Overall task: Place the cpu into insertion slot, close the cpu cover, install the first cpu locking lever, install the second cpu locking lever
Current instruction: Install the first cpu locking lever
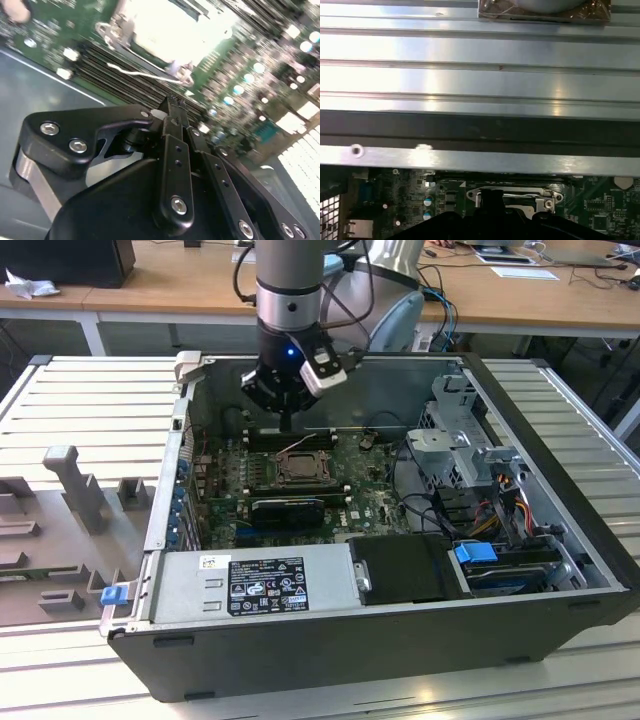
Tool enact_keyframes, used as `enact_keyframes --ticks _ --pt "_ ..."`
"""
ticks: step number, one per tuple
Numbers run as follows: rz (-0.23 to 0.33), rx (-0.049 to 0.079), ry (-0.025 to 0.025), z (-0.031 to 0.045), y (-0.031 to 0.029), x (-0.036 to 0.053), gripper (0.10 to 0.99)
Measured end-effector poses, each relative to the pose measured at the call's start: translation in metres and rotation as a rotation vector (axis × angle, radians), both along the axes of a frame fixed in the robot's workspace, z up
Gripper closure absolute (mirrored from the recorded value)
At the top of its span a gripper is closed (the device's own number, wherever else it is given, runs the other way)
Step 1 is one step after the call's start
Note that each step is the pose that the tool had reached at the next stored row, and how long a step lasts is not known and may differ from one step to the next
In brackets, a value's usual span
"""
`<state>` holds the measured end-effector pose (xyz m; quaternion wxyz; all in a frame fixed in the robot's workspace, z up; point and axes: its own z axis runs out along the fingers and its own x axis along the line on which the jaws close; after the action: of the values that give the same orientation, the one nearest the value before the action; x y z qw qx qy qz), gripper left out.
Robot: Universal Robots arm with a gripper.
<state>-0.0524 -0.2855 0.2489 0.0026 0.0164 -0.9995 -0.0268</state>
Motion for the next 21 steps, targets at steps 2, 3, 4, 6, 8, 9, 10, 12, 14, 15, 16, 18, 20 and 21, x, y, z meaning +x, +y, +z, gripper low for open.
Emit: enact_keyframes --ticks 2,3,4,6,8,9,10,12,14,15,16,18,20,21 --pt "0.0 0.023 0.0003 -0.0013 -0.0001 0.01 0.98" --pt "0.0 0.029 -0.0005 -0.0019 -0.0004 0.01 0.98" --pt "0.0 0.03 -0.0022 -0.0025 -0.0008 0.01 0.98" --pt "0.0 0.03 -0.0033 -0.0041 -0.001 0.01 0.98" --pt "0.0 0.03 -0.0034 -0.0054 -0.001 0.01 0.98" --pt "0.0 0.03 -0.0034 -0.0067 -0.001 0.01 0.98" --pt "0.0 0.03 -0.0034 -0.0085 -0.001 0.01 0.98" --pt "0.002 0.031 -0.0035 -0.0129 -0.001 0.01 0.98" --pt "0.005 0.031 -0.0035 -0.0153 -0.001 0.0101 0.98" --pt "0.009 0.031 -0.0037 -0.0163 -0.001 0.0102 0.98" --pt "0.013 0.031 -0.0039 -0.0171 -0.0009 0.0104 0.98" --pt "0.023 0.031 -0.0044 -0.0181 -0.0005 0.0109 0.98" --pt "0.037 0.031 -0.0048 -0.0198 0.0002 0.0126 0.98" --pt "0.044 0.031 -0.0052 -0.0206 0.0006 0.0138 0.98"
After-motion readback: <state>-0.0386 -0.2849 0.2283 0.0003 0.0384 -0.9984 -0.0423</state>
